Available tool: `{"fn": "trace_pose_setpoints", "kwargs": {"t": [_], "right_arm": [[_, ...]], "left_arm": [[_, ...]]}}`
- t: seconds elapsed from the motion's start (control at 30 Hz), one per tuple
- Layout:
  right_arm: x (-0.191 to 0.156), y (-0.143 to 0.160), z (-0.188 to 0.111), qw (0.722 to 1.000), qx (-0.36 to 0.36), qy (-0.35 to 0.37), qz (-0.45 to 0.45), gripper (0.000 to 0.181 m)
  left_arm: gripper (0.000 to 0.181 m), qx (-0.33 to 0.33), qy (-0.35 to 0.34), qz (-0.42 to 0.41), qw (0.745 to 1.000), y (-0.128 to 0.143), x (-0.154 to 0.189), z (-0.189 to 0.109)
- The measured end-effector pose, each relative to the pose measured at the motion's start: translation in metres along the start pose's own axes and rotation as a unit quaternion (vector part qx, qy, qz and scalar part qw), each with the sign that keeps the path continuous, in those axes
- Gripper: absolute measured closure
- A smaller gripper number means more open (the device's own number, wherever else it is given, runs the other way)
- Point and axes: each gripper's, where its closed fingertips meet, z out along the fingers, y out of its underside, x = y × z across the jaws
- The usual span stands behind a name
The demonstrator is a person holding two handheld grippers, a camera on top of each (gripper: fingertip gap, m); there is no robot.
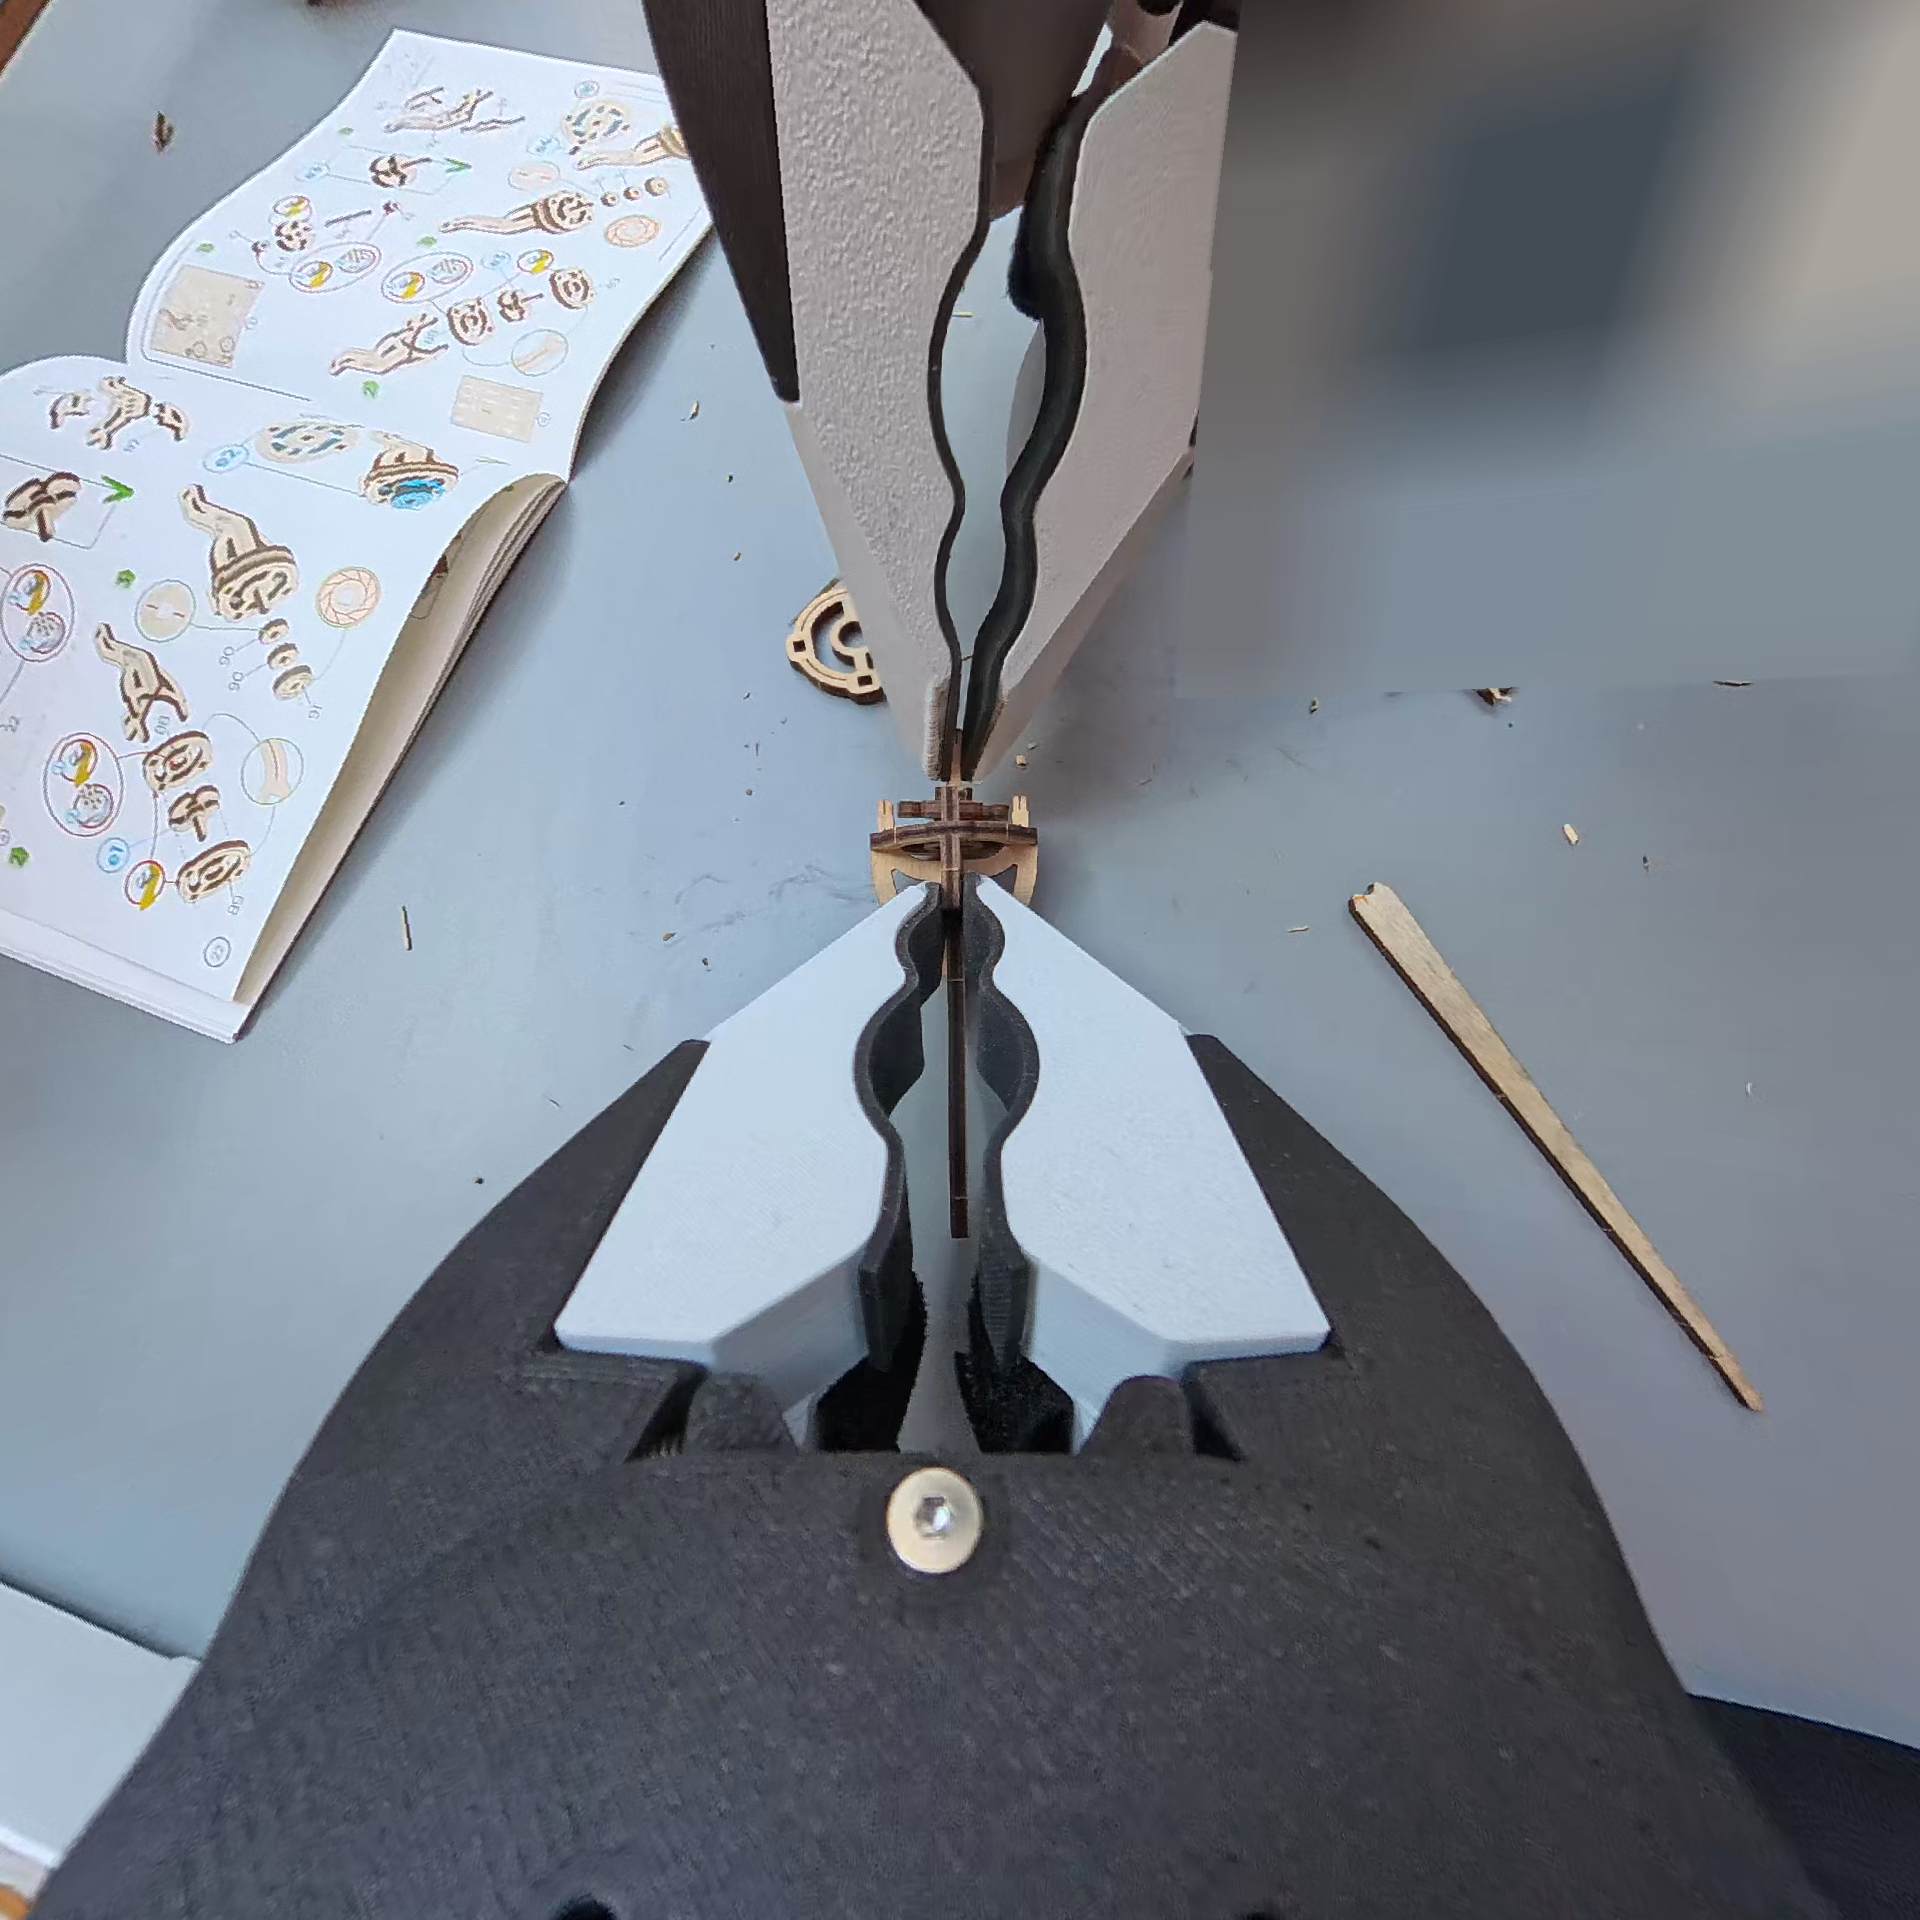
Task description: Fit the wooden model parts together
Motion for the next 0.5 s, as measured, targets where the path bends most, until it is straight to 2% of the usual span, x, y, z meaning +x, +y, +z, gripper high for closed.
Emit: {"fn": "trace_pose_setpoints", "kwargs": {"t": [0.3,0.5], "right_arm": [[0.003,-0.014,-0.017,0.997,0.078,-0.013,0.018,0.18],[0.002,-0.014,-0.018,0.996,0.083,-0.021,0.02,0.18]], "left_arm": [[0.181,0.068,0.012,-0.001,0.998,-0.015,0.0,-0.01],[0.18,0.069,0.012,0.005,0.997,-0.016,0.001,-0.011]]}}
